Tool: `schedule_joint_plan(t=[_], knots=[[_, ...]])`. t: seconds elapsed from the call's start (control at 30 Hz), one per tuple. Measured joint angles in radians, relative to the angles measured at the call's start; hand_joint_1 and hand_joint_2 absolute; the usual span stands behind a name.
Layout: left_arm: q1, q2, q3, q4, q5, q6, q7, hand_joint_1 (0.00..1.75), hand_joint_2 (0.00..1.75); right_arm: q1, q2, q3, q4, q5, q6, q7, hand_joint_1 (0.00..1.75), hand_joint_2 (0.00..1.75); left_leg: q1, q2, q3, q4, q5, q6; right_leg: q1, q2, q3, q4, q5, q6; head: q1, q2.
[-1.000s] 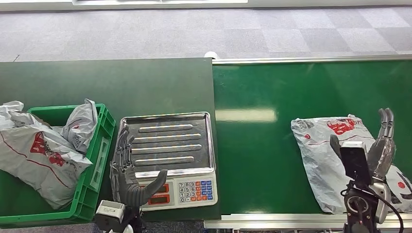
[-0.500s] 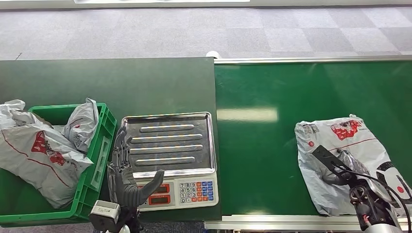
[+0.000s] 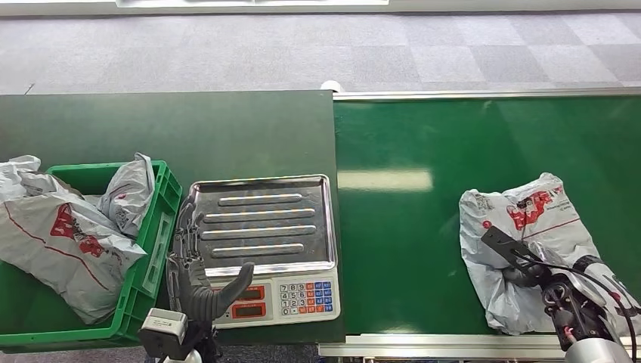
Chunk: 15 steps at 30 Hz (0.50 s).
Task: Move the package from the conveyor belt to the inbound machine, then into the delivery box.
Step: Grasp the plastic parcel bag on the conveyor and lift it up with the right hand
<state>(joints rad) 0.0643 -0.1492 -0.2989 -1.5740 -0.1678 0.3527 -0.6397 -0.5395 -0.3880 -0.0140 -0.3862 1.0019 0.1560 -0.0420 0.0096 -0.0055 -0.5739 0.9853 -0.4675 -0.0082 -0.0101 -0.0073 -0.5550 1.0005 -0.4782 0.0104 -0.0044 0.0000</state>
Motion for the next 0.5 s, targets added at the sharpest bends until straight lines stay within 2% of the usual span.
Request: schedule_joint_plan(t=[0.37, 0.5], knots=[[-0.002, 0.003, 0.002, 0.001, 0.000, 0.002, 0.006, 0.00, 1.75, -0.013, 0.018, 0.009, 0.001, -0.002, -0.020, 0.004, 1.75, 1.75, 0.000, 0.000, 0.001, 0.000, 0.000, 0.000, 0.000, 0.000, 0.001, 0.000, 0.000, 0.000, 0.000, 0.000], [0.009, 0.004, 0.005, -0.009, -0.001, 0.012, 0.006, 0.00, 1.75, -0.012, 0.026, 0.010, -0.008, -0.010, -0.107, -0.059, 1.75, 1.75, 0.000, 0.000, 0.000, 0.000, 0.000, 0.000, 0.000, 0.001, 0.001, 0.000, 0.000, 0.000, 0.000, 0.000]])
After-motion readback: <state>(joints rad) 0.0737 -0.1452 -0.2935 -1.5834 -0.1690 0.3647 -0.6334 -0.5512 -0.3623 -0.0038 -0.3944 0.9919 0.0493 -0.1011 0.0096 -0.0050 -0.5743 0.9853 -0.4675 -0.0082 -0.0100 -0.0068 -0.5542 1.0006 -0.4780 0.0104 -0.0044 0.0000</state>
